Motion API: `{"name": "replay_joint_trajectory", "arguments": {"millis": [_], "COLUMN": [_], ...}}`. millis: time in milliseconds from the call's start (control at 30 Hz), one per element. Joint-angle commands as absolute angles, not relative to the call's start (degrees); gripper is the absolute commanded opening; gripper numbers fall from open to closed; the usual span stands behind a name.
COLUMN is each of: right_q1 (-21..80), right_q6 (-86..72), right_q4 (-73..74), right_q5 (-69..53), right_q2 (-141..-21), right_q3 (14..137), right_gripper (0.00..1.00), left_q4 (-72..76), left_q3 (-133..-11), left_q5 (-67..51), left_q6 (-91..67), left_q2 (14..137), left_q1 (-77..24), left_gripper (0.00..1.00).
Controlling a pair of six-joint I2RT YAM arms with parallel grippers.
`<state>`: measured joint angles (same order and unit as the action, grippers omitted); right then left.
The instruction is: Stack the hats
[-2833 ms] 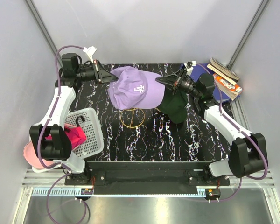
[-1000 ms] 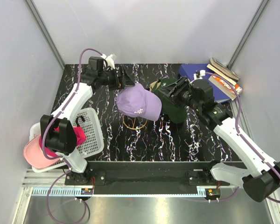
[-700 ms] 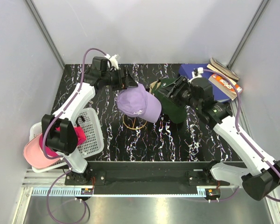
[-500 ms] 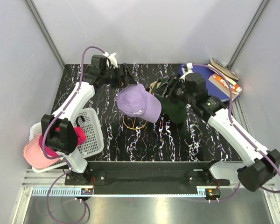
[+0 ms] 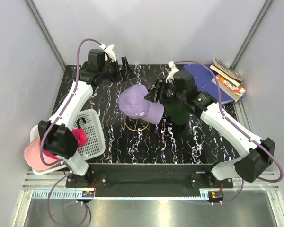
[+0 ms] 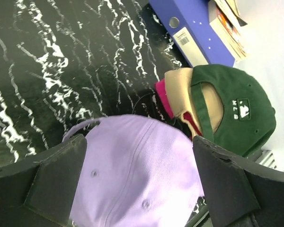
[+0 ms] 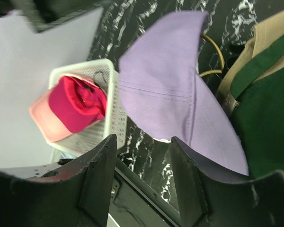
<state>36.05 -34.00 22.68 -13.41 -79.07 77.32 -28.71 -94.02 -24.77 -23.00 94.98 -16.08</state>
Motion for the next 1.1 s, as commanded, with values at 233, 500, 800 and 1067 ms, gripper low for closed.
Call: {"name": "replay_joint_trajectory", "arguments": {"millis": [233,500,800,1067], "right_q1": [36.83,36.83,36.74,36.83], "right_q6": [-30.15,-30.76,-31.03,-30.85], "right_q4": [24.26,25.57,25.93,26.37], "right_q5": [-14.94,-13.71,-13.62,-13.18], "right_q2": [-86.22,-88.24,-89.12,-88.95], "right_q3": [81.65,81.04,80.77,80.95], "right_gripper": [0.57,0.57,0.58,0.58], "left_q4": [-31.73,-22.07,-9.41,-4.74], "left_q3": [-74.72,-61.09,-54.23,-53.87], "left_q5": [-17.05,-22.59,-22.94,-22.76], "left_q6": [-21.8,-26.35,-31.64,-33.93], "left_q2": [76.56,68.65,67.59,68.82], "left_q1": [-16.17,-16.17,-16.17,-16.17], "left_gripper": [0.96,0.84,0.72,0.39]}}
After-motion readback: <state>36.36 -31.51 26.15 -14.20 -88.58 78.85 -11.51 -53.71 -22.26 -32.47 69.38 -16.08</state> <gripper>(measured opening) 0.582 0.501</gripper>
